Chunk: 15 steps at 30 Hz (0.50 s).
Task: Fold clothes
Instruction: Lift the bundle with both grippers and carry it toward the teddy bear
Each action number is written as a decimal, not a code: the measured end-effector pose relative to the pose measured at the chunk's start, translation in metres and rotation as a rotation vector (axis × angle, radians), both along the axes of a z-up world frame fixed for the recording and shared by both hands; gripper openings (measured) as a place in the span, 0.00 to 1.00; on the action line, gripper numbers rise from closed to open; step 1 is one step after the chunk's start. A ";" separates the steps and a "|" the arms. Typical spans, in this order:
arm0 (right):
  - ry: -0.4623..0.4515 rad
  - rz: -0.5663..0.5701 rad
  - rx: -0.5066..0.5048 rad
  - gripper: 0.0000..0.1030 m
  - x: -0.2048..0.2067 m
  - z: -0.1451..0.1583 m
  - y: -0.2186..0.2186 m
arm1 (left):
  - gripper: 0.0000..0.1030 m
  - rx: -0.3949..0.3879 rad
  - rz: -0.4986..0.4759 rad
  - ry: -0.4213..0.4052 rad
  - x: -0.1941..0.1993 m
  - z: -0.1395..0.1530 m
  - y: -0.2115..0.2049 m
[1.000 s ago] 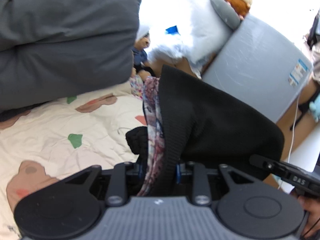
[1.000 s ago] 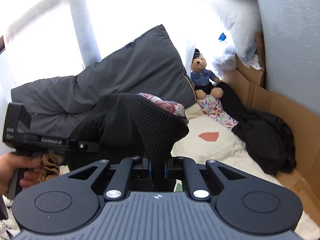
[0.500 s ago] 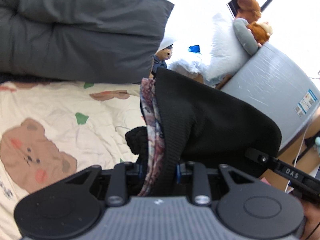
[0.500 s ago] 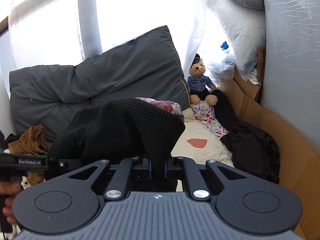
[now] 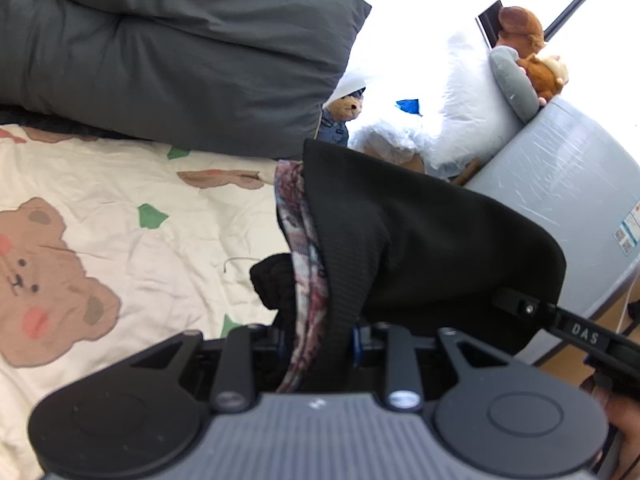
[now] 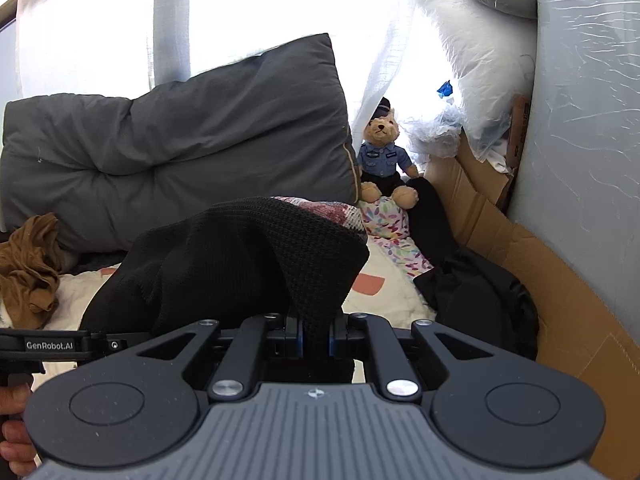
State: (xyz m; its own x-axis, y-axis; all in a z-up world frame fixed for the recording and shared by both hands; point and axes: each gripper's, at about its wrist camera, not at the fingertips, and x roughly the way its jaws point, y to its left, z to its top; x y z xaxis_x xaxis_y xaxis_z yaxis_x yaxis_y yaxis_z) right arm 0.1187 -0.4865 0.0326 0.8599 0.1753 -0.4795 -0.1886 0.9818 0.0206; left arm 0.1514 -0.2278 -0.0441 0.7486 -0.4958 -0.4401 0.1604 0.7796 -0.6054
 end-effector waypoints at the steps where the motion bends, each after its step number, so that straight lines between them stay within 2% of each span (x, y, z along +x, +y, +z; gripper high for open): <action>1: -0.002 0.000 -0.013 0.11 0.006 0.000 -0.002 | 0.29 -0.004 0.002 -0.001 0.003 -0.002 -0.004; 7: -0.004 -0.012 -0.077 0.11 0.049 -0.003 -0.022 | 0.29 -0.027 0.000 -0.019 0.043 -0.017 -0.036; 15: 0.014 0.018 -0.166 0.11 0.109 -0.013 -0.037 | 0.29 -0.035 0.031 -0.045 0.086 -0.044 -0.058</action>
State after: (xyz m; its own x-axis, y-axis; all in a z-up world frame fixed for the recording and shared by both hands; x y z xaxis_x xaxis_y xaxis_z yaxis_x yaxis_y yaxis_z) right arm 0.2281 -0.5234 0.0199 0.8505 0.1081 -0.5147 -0.2070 0.9685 -0.1386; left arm 0.2379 -0.2856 -0.0883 0.7825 -0.4871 -0.3878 0.1649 0.7627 -0.6254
